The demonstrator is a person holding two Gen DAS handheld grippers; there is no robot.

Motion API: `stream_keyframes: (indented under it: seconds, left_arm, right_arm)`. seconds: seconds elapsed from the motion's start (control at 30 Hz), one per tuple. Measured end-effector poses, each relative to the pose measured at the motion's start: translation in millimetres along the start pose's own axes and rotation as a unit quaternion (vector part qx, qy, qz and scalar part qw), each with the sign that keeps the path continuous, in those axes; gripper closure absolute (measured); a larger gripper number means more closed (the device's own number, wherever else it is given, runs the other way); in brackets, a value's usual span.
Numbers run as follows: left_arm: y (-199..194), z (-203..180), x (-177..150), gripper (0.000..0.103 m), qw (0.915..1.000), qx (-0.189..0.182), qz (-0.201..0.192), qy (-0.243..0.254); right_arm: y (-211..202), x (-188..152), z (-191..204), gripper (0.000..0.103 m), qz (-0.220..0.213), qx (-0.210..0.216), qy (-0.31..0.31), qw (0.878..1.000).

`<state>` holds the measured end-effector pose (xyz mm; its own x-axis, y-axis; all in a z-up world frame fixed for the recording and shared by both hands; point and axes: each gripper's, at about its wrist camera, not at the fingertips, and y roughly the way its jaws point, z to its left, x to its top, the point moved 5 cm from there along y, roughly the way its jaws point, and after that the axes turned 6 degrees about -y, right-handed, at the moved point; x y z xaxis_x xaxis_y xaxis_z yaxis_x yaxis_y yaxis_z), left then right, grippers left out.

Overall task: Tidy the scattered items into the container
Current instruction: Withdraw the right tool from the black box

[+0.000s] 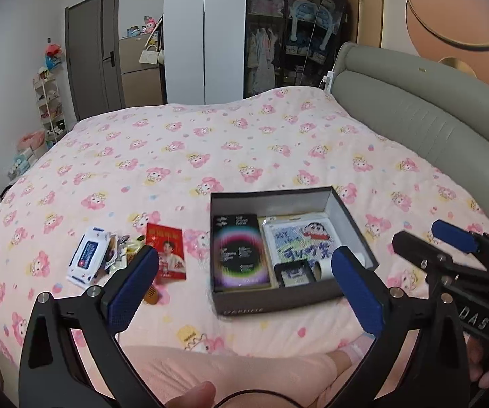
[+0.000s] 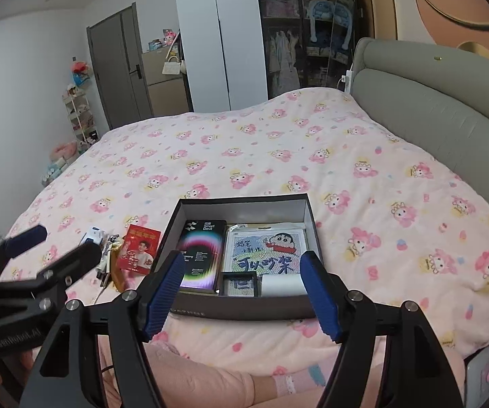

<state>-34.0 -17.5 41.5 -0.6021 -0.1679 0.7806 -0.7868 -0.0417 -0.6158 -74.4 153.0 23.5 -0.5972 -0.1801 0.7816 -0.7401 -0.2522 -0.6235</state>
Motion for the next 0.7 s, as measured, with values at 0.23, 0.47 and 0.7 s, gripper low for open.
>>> stream_keyframes:
  seconds: [0.23,0.47,0.7]
  left_arm:
    - [2.4,-1.8,-14.3,0.001,1.0000,0.002,0.009,0.000]
    - [0.6,-6.1,-20.5,0.001,0.9999,-0.003,0.010,0.006]
    - [4.8,-4.9,-21.9,0.001,0.9998,-0.008,0.016,-0.001]
  right_arm:
    - [3.5,-18.0,-0.2,0.035,0.015,-0.009,0.001,1.000]
    - [2.2,-22.9,5.5,0.035,0.012,-0.009,-0.011,1.000]
    - [-1.3,-26.1,5.8,0.035,0.018,-0.005,-0.010,1.000]
